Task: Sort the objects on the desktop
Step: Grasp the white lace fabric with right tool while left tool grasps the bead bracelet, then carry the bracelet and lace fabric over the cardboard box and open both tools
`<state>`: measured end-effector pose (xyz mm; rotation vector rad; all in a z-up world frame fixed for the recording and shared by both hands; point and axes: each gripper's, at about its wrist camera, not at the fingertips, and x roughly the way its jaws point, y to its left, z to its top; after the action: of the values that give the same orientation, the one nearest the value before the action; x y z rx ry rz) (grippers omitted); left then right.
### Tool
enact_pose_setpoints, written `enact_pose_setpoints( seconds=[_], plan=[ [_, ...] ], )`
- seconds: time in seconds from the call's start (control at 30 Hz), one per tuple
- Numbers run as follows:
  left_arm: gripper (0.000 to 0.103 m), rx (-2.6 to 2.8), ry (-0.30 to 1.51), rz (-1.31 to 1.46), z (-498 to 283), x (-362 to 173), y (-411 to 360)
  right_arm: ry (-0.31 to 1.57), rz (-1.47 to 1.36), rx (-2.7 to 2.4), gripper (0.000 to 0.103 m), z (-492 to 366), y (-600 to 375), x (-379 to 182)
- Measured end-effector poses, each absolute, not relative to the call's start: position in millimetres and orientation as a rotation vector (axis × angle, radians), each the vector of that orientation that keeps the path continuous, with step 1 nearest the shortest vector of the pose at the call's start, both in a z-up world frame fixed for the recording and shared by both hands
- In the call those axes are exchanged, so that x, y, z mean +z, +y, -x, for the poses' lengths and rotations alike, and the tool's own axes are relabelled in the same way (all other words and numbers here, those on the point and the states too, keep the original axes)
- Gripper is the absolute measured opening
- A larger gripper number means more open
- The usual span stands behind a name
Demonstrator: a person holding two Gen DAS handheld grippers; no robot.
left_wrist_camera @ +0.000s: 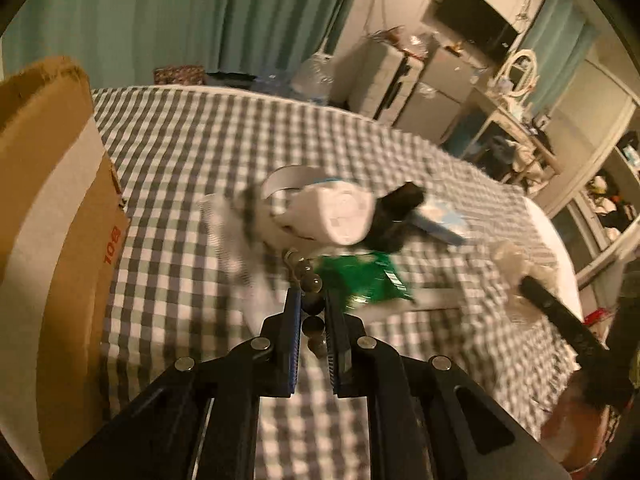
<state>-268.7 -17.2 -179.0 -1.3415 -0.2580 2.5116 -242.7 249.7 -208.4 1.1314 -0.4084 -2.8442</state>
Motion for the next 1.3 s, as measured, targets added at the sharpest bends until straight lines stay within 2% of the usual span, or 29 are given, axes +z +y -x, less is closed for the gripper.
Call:
enact_pose_setpoints(
  seconds=[0.2, 0.33, 0.47, 0.6, 0.7, 0.83, 1.0, 1.07, 1.1, 1.13, 1.3],
  plan=[
    [0.011, 2.442, -0.255, 1.360, 245, -175, -9, -0.384, -1.119, -2.840, 0.018, 227, 238, -200],
    [0.011, 2.388, -0.239, 1.437, 239, -196, -1, -0.336, -1.128, -2.832, 0.018, 225, 231, -201],
    [0.013, 2.389, -0.134, 1.532, 246, -222, 10, -0.337, -1.126, -2.823, 0.018, 227, 233, -204],
    [0.017, 2.419, -0.189, 1.549, 253, -234, 8, -0.364, -1.144, -2.825, 0.018, 228, 241, -210],
    [0.023, 2.418, -0.260, 1.542, 256, -236, 5, -0.394, -1.154, -2.830, 0.018, 229, 249, -214],
    [0.042, 2.409, -0.368, 1.513, 251, -236, -10, -0.412, -1.150, -2.839, 0.018, 229, 253, -213],
    [0.053, 2.457, -0.524, 1.475, 255, -239, -11, -0.394, -1.147, -2.839, 0.018, 228, 249, -212],
    [0.050, 2.472, -0.586, 1.451, 257, -241, -14, -0.382, -1.150, -2.836, 0.018, 229, 247, -212],
    [0.022, 2.476, -0.592, 1.448, 260, -242, -13, -0.379, -1.152, -2.834, 0.018, 229, 246, -213],
    [0.011, 2.474, -0.579, 1.455, 263, -244, -11, -0.376, -1.155, -2.833, 0.018, 229, 246, -214],
    [0.011, 2.519, -0.442, 1.348, 256, -225, 4, -0.366, -1.167, -2.832, 0.018, 228, 246, -215]
  ],
)
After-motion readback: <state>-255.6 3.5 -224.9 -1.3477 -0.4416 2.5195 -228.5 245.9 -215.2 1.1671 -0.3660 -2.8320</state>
